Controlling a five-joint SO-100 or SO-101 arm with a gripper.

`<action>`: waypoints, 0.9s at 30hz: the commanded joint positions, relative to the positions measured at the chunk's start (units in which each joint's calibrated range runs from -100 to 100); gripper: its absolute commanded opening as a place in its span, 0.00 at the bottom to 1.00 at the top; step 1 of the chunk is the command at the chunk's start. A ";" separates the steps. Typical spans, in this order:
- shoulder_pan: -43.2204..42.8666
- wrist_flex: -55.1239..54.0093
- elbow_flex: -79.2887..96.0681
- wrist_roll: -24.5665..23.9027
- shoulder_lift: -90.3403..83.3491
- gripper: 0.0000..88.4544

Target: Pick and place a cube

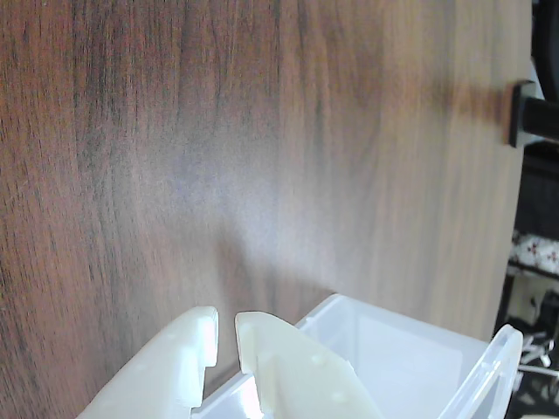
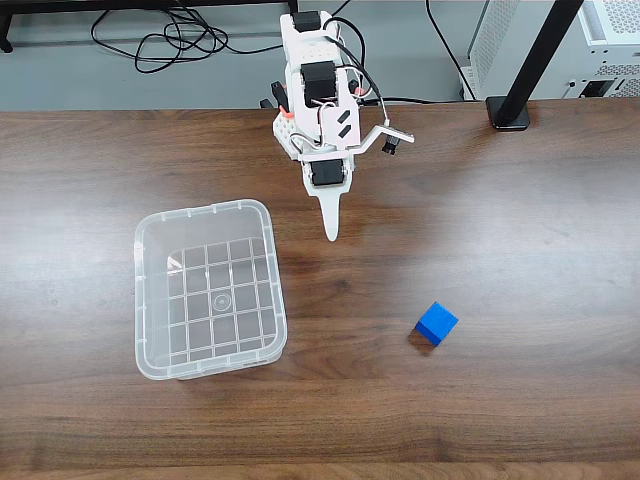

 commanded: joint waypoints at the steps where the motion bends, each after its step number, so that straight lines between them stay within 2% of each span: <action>1: 0.25 -0.06 -0.63 -0.29 -0.82 0.02; 14: -4.97 -2.28 0.00 -0.23 -0.82 0.02; 22: -3.72 -3.22 -0.27 -0.13 -0.82 0.02; 27: -6.51 -5.95 -1.07 6.37 0.17 0.15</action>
